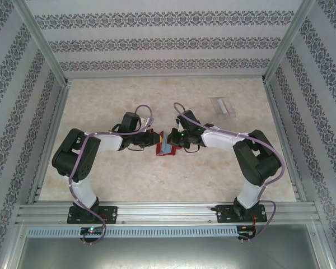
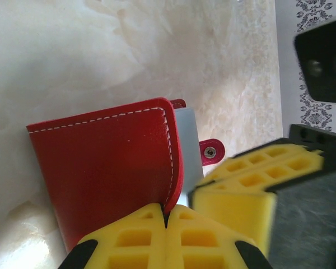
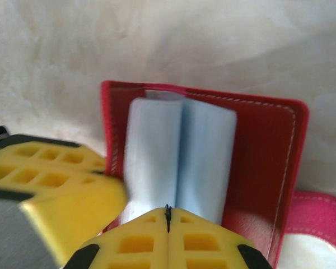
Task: Put the credit cards into the card holder
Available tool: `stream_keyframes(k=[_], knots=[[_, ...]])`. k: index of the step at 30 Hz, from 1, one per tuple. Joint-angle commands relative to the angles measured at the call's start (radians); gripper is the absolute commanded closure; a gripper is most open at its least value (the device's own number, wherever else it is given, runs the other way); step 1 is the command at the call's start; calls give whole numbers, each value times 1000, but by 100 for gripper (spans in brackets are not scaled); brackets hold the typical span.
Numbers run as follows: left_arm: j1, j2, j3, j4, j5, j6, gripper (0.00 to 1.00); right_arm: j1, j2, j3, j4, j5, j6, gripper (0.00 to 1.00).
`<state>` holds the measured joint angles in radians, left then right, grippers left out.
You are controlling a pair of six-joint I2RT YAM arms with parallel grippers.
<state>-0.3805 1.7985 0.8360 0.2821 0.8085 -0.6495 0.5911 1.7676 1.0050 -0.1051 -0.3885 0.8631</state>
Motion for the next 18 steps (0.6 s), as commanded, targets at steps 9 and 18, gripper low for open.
stream_keyframes(k=[9, 18], knots=[[-14, 33, -38, 58, 25, -32, 99, -5, 66, -13, 96, -13, 19, 84], [-14, 35, -50, 133, 61, -55, 89, -20, 70, -27, 114, -36, 10, 86]])
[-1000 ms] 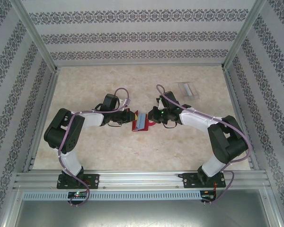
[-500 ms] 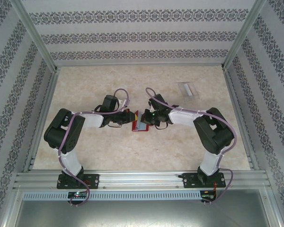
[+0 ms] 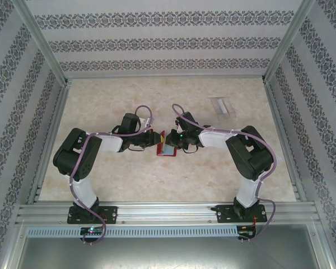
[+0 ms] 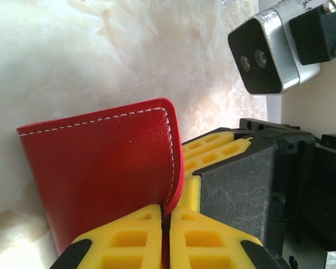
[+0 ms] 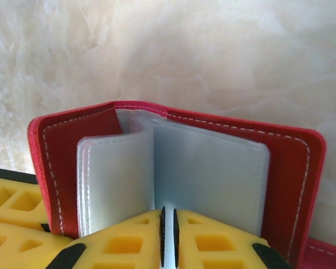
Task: Put the credit cards into the card holder
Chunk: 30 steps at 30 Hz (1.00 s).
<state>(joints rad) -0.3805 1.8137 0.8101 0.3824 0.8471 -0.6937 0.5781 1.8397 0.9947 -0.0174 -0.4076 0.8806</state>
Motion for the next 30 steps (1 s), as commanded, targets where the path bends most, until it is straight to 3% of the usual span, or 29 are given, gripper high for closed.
stream_keyframes(k=[1, 30], knots=[[-15, 18, -26, 38, 24, -10, 88, -9, -4, -19, 29, -21, -7, 87], [-15, 42, -35, 92, 58, -23, 86, -15, 6, -33, 74, -67, 13, 90]])
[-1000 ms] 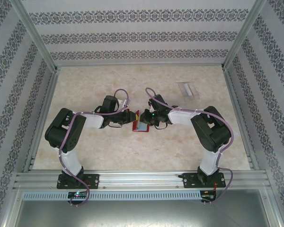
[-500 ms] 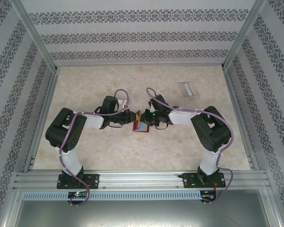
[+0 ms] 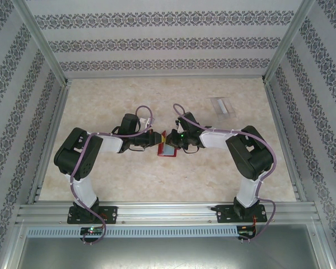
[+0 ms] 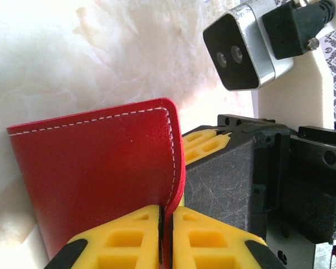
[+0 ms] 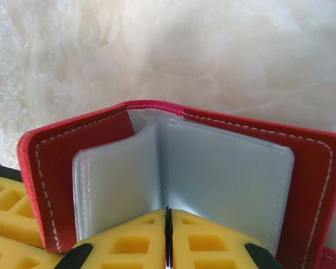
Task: Put the credit cards into the card holder
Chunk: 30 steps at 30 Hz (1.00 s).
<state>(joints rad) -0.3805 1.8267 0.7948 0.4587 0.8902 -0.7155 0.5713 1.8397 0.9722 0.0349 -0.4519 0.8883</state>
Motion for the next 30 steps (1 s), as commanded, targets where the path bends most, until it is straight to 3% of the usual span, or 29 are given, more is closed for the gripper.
stream_keyframes(k=[1, 9, 15, 19, 23, 30], knots=[[-14, 32, -18, 14, 15, -1, 87, -9, 7, -11, 23, -23, 6, 90], [-14, 35, -21, 32, 12, -7, 87, -10, 12, -14, 26, -28, 6, 91], [-14, 34, -23, 44, 8, -9, 99, -14, 11, -21, 27, -24, 6, 91], [-14, 39, -20, 38, 8, -4, 100, -21, 6, -28, 28, -20, 6, 91], [-14, 42, -24, 43, 7, -3, 100, -39, -1, -51, 43, -18, 17, 85], [-14, 46, -19, 29, -10, 4, 100, -89, -17, -107, 84, -49, 34, 81]])
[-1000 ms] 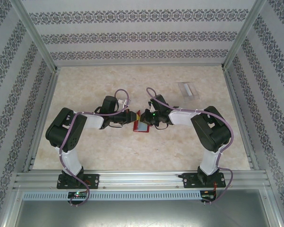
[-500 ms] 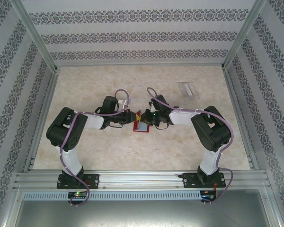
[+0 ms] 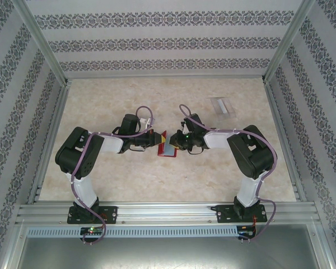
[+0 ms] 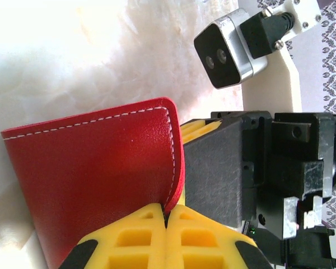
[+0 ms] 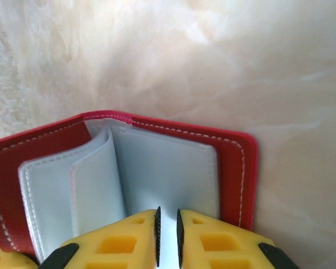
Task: Put the credit cards into the card holder
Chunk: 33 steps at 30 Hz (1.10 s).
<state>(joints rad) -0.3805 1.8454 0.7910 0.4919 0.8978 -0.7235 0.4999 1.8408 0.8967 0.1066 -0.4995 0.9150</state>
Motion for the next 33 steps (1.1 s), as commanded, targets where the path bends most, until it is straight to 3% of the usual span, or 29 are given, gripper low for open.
stream_keyframes(k=[1, 6, 16, 25, 33], knots=[[-14, 28, -14, -7, -21, 13, 100, -24, -27, -38, 11, -1, 5, 80], [-14, 32, -5, -24, -19, 19, 100, -56, -85, -71, -6, 21, 5, 74], [-15, 33, -5, -27, -16, 18, 100, -48, -198, -102, -33, 64, 1, 72], [-12, 23, -7, -30, -14, 16, 100, 42, -81, -14, 11, 43, 37, 94], [-9, 23, -15, -24, -13, 18, 100, 72, -12, 31, 15, 38, 52, 92]])
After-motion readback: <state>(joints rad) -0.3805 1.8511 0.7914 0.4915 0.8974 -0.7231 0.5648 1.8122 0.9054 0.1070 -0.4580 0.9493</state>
